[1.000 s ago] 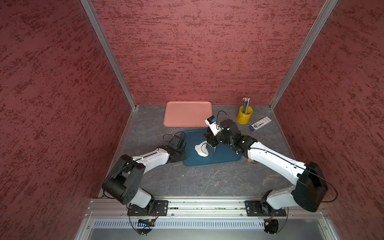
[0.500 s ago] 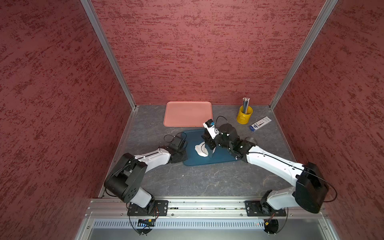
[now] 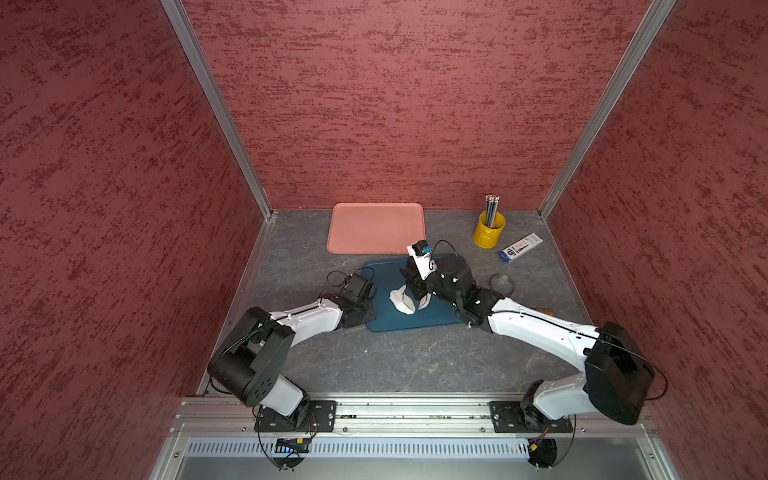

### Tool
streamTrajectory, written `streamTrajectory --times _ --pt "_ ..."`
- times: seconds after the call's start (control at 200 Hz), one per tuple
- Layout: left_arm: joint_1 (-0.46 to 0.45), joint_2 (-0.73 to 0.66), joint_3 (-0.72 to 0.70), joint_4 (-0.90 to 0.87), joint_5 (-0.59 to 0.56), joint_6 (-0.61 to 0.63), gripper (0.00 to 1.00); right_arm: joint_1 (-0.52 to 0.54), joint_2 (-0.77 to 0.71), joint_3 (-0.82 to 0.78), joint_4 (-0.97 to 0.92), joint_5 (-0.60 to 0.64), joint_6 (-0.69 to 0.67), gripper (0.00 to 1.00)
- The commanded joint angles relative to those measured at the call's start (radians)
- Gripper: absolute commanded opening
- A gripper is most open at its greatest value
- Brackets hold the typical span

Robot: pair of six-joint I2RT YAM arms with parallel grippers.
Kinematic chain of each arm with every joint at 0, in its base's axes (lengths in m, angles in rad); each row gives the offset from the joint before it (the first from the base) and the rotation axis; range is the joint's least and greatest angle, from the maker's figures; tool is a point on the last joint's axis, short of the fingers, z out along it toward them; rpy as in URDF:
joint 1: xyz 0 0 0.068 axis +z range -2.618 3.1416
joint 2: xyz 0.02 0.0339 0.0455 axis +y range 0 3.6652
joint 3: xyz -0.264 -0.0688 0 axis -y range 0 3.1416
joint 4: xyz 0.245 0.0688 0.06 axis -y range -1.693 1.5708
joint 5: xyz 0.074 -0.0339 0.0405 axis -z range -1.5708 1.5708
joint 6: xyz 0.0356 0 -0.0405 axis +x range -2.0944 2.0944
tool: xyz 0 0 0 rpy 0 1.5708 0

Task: Roll out the dumpling wrappers from the dough
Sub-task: Remove the dumpling wrapper from the work surface.

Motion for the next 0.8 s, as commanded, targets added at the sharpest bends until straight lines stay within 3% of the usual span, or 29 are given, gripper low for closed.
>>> streamTrajectory --times 0.0,0.145,0.286,0.536,0.636,0.791 --pt "-0.013 0.001 -0.019 0.003 -0.011 -0.041 0.05 0.039 0.027 -0.015 -0.175 -0.040 0.113 0.00" --pt "-0.014 -0.005 -0.020 -0.006 -0.038 -0.055 0.01 0.068 -0.022 0.005 -0.349 0.082 0.050 0.00" --pt "-0.014 -0.006 -0.023 0.000 -0.049 -0.064 0.00 0.081 -0.040 0.003 -0.397 0.173 0.029 0.00" --pt "-0.041 0.009 -0.003 0.000 -0.065 -0.080 0.00 0.144 0.011 0.020 -0.194 0.012 0.233 0.00" --pt "-0.043 0.012 -0.004 -0.001 -0.070 -0.090 0.00 0.151 0.069 0.048 -0.160 0.033 0.275 0.00" --pt "-0.043 0.004 -0.003 -0.011 -0.086 -0.089 0.00 0.150 0.058 0.065 -0.280 0.167 0.188 0.00"
